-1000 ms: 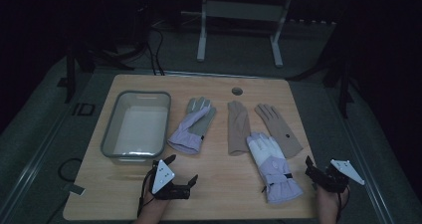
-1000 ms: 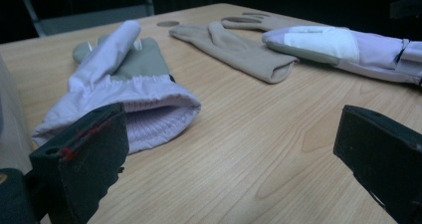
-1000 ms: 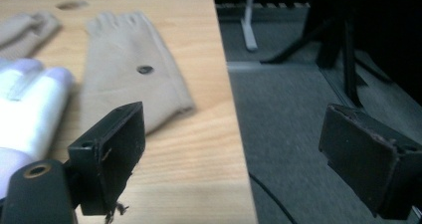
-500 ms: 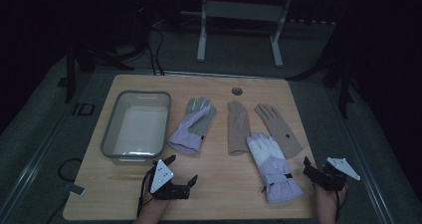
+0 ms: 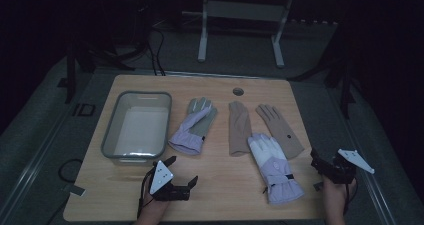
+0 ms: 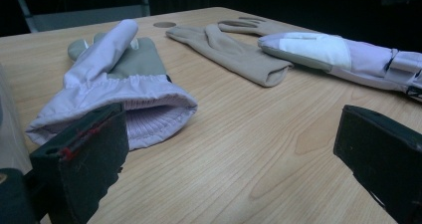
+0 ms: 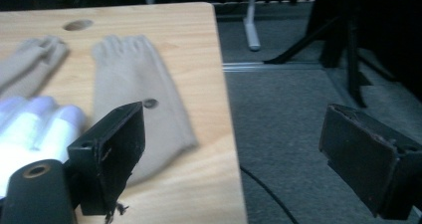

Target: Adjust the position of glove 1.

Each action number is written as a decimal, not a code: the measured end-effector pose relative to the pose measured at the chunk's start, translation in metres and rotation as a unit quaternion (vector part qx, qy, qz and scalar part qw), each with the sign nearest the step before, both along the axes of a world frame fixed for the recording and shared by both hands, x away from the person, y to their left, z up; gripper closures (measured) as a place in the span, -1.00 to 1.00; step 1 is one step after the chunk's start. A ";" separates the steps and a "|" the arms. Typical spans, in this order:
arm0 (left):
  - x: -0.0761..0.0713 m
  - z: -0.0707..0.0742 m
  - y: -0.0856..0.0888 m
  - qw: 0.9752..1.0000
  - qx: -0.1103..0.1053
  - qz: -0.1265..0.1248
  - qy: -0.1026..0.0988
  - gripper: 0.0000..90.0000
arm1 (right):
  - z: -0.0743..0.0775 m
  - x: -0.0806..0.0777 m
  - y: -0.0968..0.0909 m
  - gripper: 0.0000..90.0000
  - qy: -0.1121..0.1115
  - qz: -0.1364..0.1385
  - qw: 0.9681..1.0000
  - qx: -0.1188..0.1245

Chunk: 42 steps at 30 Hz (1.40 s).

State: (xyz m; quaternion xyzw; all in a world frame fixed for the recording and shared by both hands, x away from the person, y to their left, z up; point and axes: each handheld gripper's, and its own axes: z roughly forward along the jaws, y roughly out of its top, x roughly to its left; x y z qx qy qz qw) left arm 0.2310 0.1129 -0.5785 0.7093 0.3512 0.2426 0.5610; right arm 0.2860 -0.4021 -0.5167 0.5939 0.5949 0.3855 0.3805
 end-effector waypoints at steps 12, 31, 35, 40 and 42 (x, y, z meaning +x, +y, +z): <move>0.000 0.000 0.001 1.000 0.000 0.000 0.002 -0.97 | 0.046 0.013 0.025 -0.76 -0.043 0.051 0.998 0.001; -0.001 0.000 0.000 1.000 0.004 -0.007 0.000 -0.97 | 0.109 0.043 0.097 -0.72 -0.068 0.176 0.981 -0.045; 0.000 0.000 0.000 1.000 0.003 -0.007 0.002 -0.97 | 0.117 0.053 0.114 -0.70 -0.039 0.231 0.972 -0.007; 0.000 0.000 0.000 1.000 0.005 -0.010 0.000 -0.97 | 0.120 0.063 0.146 -0.71 -0.013 0.271 0.962 -0.020; 0.000 0.000 0.000 1.000 0.005 -0.010 0.000 -0.97 | 0.118 0.067 0.159 -0.71 -0.003 0.286 0.958 -0.020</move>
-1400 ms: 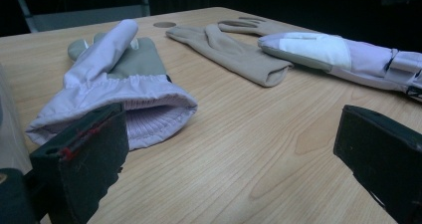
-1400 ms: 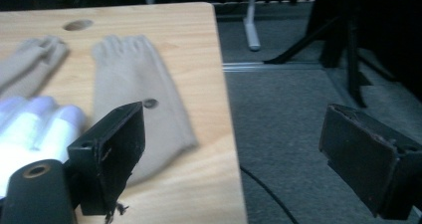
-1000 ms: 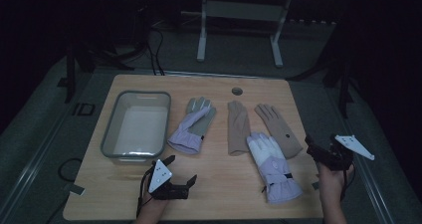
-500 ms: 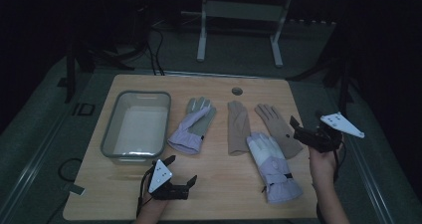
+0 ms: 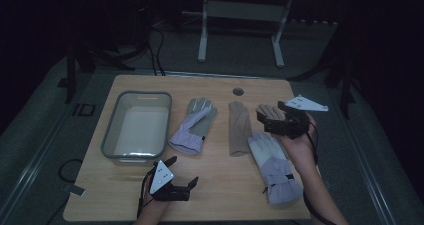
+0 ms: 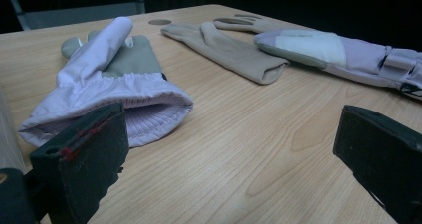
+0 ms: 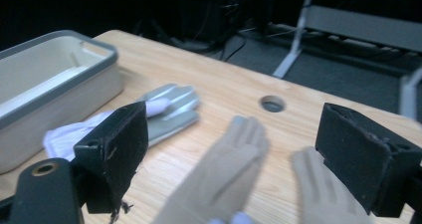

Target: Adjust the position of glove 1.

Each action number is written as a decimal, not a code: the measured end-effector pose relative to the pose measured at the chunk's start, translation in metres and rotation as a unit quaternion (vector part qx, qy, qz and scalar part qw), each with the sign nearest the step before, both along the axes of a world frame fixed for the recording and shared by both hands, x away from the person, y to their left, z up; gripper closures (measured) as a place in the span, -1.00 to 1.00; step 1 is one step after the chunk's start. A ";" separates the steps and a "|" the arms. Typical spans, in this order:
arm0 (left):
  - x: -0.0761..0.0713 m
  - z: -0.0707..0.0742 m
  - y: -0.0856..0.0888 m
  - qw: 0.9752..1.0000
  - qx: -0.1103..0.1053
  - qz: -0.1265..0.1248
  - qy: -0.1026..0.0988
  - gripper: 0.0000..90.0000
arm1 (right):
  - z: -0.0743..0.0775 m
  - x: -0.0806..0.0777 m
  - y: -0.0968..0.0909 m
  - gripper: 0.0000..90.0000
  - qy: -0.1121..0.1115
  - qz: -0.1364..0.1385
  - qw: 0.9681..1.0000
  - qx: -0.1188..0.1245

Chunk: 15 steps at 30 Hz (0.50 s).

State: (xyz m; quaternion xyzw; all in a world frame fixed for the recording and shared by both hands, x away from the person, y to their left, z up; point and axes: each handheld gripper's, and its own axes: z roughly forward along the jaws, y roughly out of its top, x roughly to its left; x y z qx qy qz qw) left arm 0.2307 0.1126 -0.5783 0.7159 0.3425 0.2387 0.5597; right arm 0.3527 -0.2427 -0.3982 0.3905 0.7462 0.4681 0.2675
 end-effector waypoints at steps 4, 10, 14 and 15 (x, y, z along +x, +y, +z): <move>0.000 0.000 0.000 1.000 0.000 0.000 -0.001 -0.97 | -0.004 0.008 0.025 -0.67 0.020 0.041 0.999 -0.012; 0.000 0.000 0.000 1.000 0.001 -0.002 0.001 -0.97 | -0.008 0.022 0.062 -0.55 0.044 0.083 0.995 -0.027; 0.000 0.000 0.000 1.000 0.003 -0.003 0.002 -0.97 | -0.012 0.032 0.089 -0.49 0.058 0.098 0.993 -0.028; 0.000 0.000 0.000 1.000 0.003 -0.003 0.002 -0.97 | -0.014 0.034 0.097 -0.47 0.058 0.103 0.993 -0.031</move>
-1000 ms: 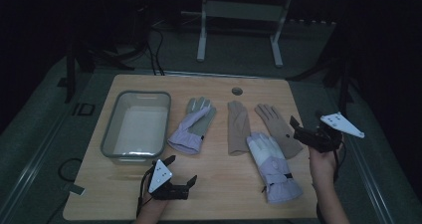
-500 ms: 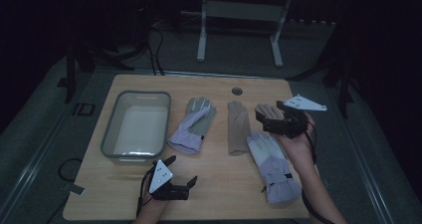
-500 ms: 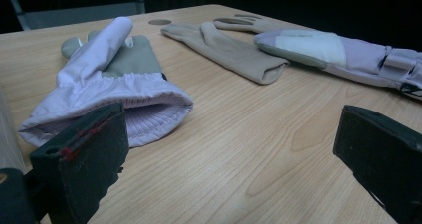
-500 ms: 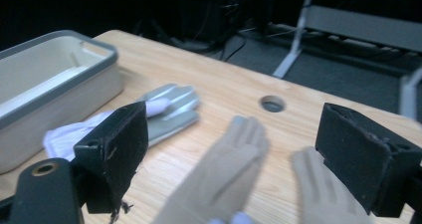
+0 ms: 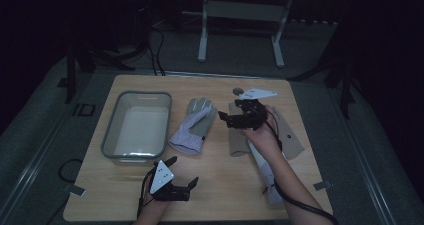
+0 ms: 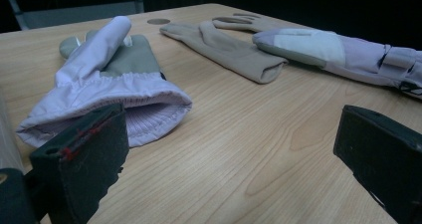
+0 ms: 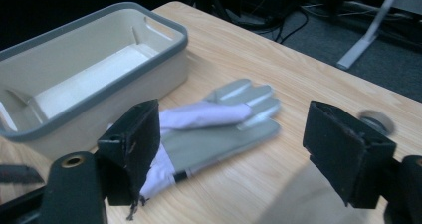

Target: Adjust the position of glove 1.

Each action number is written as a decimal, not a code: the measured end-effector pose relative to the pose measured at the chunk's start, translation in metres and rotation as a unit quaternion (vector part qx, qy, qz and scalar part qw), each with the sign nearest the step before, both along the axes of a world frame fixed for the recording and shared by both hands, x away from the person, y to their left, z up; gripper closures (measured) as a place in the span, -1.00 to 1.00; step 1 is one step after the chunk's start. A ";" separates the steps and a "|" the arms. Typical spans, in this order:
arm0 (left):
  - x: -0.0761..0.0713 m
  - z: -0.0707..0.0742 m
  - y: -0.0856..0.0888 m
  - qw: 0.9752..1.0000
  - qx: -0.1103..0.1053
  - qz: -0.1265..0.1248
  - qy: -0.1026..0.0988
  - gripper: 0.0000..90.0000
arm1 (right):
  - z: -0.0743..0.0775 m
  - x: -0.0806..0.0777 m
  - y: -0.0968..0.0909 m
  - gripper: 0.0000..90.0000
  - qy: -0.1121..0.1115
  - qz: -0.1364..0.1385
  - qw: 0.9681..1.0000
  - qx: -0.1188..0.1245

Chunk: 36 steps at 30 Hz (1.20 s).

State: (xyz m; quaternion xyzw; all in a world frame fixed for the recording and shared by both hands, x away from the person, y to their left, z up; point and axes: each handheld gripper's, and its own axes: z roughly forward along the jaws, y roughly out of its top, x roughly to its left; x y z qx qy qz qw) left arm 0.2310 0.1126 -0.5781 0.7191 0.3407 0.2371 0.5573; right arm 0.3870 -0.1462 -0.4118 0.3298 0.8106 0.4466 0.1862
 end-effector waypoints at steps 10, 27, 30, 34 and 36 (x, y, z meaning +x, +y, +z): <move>0.000 0.000 0.000 1.000 -0.001 -0.003 0.002 -0.97 | -0.024 0.024 0.064 -0.39 0.033 0.022 0.999 -0.013; 0.001 0.000 0.000 1.000 -0.001 -0.008 0.004 -0.97 | -0.097 0.055 0.116 -0.44 0.092 -0.020 0.994 -0.059; 0.001 0.000 0.000 1.000 0.001 -0.007 0.003 -0.97 | -0.115 0.058 0.122 -0.50 0.098 -0.046 0.990 -0.085; 0.001 0.000 0.000 1.000 0.001 -0.008 0.003 -0.97 | -0.136 0.057 0.126 -0.48 0.107 -0.061 0.987 -0.106; 0.001 0.000 0.000 1.000 0.001 -0.007 0.003 -0.97 | -0.139 0.057 0.124 -0.42 0.112 -0.060 0.987 -0.097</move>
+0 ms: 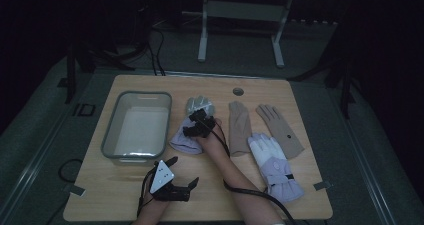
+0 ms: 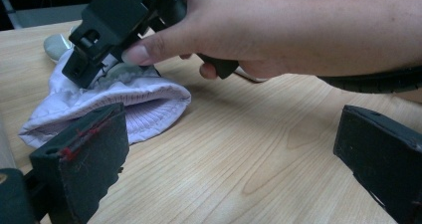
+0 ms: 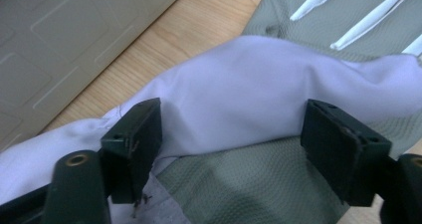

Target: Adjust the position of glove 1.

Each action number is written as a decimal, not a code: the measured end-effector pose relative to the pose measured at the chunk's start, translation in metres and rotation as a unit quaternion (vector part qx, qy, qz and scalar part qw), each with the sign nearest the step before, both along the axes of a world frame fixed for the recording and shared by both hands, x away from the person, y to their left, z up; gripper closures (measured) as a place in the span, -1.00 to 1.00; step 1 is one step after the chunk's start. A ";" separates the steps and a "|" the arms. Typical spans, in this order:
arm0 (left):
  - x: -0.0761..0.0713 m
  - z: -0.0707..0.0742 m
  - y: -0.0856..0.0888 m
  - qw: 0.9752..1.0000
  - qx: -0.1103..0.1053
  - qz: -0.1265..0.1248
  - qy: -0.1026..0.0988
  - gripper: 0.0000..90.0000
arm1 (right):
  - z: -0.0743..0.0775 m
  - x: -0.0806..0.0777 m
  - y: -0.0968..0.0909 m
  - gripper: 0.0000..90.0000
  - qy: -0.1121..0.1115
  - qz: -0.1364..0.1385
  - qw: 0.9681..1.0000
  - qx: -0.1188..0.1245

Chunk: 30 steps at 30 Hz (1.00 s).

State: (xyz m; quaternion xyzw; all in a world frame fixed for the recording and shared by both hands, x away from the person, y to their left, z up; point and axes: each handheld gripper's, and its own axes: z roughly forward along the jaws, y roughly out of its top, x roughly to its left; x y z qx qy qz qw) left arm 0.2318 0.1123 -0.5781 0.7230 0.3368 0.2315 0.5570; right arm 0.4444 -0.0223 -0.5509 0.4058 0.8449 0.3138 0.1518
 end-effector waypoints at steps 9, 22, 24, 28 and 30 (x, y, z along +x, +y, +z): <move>0.000 0.000 -0.001 1.000 0.002 0.002 0.000 -0.97 | 0.001 0.000 -0.008 0.25 0.014 0.041 0.999 0.009; 0.001 0.000 0.001 1.000 -0.002 0.000 0.002 -0.97 | 0.032 -0.004 -0.019 0.87 0.023 0.043 0.999 0.010; 0.001 0.000 0.000 1.000 -0.002 -0.001 0.002 -0.97 | 0.042 -0.008 -0.024 0.91 0.017 0.046 0.999 0.017; 0.001 0.000 0.000 1.000 -0.001 0.001 0.002 -0.97 | 0.060 -0.021 -0.033 0.97 -0.006 0.056 0.998 0.009; 0.001 0.000 0.000 1.000 -0.001 0.002 0.002 -0.97 | 0.065 -0.028 -0.038 0.98 -0.015 0.064 0.998 0.003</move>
